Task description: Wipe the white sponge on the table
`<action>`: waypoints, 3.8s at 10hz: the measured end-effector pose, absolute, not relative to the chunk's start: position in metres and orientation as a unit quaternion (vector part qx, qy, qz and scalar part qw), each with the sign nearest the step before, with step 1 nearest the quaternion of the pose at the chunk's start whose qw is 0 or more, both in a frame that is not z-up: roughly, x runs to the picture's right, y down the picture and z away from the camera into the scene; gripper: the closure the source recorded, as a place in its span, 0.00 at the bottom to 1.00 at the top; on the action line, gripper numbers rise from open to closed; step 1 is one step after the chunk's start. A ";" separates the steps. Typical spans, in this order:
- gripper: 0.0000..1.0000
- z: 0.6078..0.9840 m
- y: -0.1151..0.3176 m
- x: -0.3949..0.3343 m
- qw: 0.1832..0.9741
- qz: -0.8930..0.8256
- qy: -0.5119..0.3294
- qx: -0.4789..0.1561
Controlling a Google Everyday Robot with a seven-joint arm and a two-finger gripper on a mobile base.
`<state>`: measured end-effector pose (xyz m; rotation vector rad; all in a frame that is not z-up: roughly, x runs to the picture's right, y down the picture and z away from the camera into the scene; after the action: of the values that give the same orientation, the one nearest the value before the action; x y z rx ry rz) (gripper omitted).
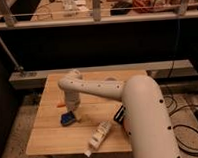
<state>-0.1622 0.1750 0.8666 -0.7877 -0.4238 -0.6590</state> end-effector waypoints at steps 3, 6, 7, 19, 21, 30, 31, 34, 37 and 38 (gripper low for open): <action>1.00 0.865 0.178 -0.213 0.833 -0.362 -0.202 -0.367; 1.00 0.858 0.203 -0.239 0.816 -0.407 -0.206 -0.355; 1.00 0.851 0.213 -0.244 0.813 -0.416 -0.208 -0.351; 1.00 0.804 0.258 -0.199 0.812 -0.414 -0.236 -0.336; 1.00 0.775 0.279 -0.169 0.816 -0.405 -0.252 -0.326; 1.00 0.798 0.250 -0.086 0.852 -0.353 -0.205 -0.329; 1.00 0.805 0.234 -0.081 0.858 -0.346 -0.191 -0.327; 1.00 0.832 0.196 -0.088 0.862 -0.348 -0.172 -0.326; 1.00 0.860 0.179 -0.116 0.860 -0.352 -0.171 -0.328; 1.00 0.865 0.176 -0.130 0.857 -0.357 -0.174 -0.327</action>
<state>-0.1302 0.1764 0.8650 -0.6874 -0.3649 -0.7502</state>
